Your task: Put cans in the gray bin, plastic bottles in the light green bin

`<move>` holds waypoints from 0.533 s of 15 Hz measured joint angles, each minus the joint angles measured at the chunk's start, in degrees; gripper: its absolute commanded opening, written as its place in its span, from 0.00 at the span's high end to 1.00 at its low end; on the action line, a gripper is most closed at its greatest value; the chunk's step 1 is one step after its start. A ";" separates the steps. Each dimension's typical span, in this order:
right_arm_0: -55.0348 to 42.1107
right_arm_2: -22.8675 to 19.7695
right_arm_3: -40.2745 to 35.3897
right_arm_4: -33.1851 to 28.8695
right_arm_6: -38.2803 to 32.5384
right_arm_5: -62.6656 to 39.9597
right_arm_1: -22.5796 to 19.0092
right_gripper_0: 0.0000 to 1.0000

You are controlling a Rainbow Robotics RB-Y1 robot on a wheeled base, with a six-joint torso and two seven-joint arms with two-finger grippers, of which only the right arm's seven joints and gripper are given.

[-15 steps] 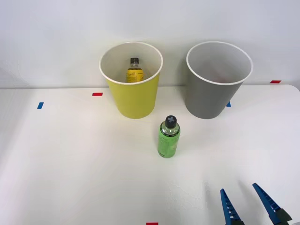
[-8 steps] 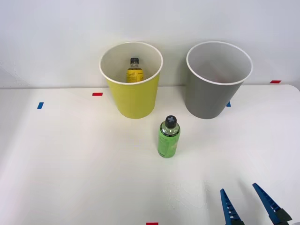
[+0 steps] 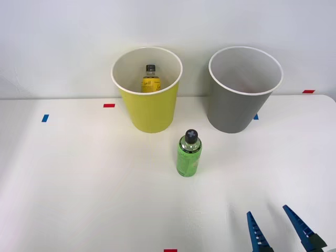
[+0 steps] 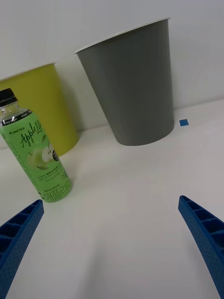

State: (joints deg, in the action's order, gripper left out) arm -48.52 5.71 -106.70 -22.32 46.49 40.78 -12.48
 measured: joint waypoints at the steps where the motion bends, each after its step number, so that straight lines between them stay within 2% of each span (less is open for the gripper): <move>1: 0.00 0.00 0.00 0.00 0.00 0.00 0.00 0.00; 8: 0.00 0.00 0.00 0.00 0.00 0.00 0.00 0.00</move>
State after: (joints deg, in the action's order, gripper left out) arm -48.52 5.71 -106.70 -22.32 46.49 40.78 -12.48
